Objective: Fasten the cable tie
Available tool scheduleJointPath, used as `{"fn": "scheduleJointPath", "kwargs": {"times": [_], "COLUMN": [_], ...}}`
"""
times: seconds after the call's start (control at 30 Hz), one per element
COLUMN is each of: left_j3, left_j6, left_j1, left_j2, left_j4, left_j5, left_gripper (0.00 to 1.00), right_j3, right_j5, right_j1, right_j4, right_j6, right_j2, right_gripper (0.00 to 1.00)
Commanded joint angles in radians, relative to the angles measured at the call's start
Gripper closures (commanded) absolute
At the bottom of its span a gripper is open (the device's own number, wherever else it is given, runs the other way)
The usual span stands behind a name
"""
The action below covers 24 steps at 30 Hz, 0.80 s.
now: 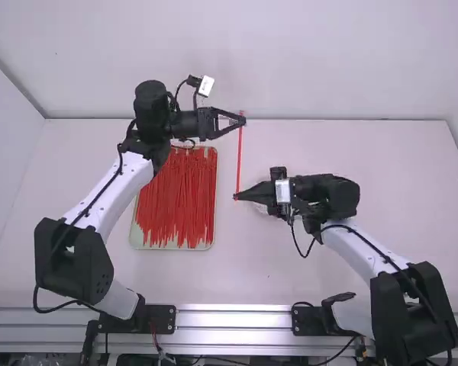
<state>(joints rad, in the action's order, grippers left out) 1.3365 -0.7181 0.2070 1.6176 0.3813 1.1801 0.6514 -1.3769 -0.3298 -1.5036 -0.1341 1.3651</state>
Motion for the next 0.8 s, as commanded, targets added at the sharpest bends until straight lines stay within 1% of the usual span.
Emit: {"fn": "scheduleJointPath", "kwargs": {"times": [0.0,0.07,0.1,0.17,0.2,0.3,0.33,0.4,0.47,0.53,0.67,0.77], "left_j3": [-0.002,-0.002,-0.002,-0.002,-0.002,-0.002,-0.002,-0.002,-0.002,-0.002,-0.002,-0.002], "left_j6": [0.097,0.169,0.179,0.246,0.257,0.412,0.438,0.620,0.681,0.748,0.794,0.854], "left_j1": [-0.001,-0.004,-0.006,-0.003,-0.002,-0.007,-0.008,-0.010,-0.010,-0.011,-0.011,-0.011], "left_j2": [0.004,0.004,0.004,0.004,0.004,0.004,0.004,0.004,0.004,0.004,0.004,0.004], "left_j4": [0.058,0.141,0.149,0.192,0.197,0.236,0.240,0.256,0.256,0.255,0.251,0.219], "left_j5": [-0.001,0.009,0.009,0.009,0.009,0.039,0.049,0.159,0.194,0.227,0.238,0.234], "left_gripper": [0.98,0.98,0.97,0.98,0.98,0.98,0.98,0.98,0.98,0.98,0.98,0.98], "right_j3": [0.041,0.055,0.056,0.056,0.056,0.056,0.056,0.056,0.056,0.056,0.056,0.056], "right_j5": [0.087,0.192,0.206,0.289,0.299,0.350,0.351,0.360,0.372,0.411,0.417,0.441], "right_j1": [-0.011,-0.010,-0.010,-0.010,-0.009,0.011,0.013,0.020,0.019,0.007,-0.010,-0.037], "right_j4": [-0.022,-0.038,-0.037,-0.032,-0.032,0.006,0.013,0.100,0.159,0.250,0.258,0.251], "right_j6": [-0.277,-0.448,-0.473,-0.611,-0.633,-0.850,-0.867,-0.942,-0.949,-0.992,-1.026,-1.048], "right_j2": [0.002,0.002,0.002,0.002,0.002,0.002,0.002,0.002,0.002,0.002,0.002,0.002], "right_gripper": [1.00,1.00,1.00,1.00,1.00,1.00,1.00,1.00,1.00,1.00,1.00,1.00]}}
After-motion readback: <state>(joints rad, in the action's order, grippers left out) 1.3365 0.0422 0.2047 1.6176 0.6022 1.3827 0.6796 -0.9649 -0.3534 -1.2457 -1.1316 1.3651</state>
